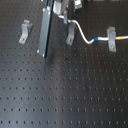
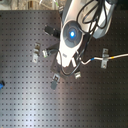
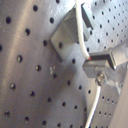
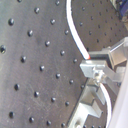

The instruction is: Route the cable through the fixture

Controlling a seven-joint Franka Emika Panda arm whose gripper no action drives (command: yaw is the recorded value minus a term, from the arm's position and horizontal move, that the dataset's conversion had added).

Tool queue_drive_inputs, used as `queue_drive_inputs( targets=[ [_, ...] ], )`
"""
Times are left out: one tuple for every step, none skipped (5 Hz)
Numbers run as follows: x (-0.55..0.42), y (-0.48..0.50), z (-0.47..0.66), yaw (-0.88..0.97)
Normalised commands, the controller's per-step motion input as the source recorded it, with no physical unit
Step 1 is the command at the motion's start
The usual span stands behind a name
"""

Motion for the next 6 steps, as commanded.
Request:
queue_drive_inputs(
  targets=[
    [0.180, 0.376, -0.26, -0.02],
    [0.144, 0.298, -0.07, -0.18],
    [0.078, 0.176, 0.00, -0.16],
    [-0.017, -0.005, 0.04, 0.00],
    [-0.089, 0.034, 0.06, 0.69],
    [-0.101, 0.047, 0.00, 0.67]
  ],
)
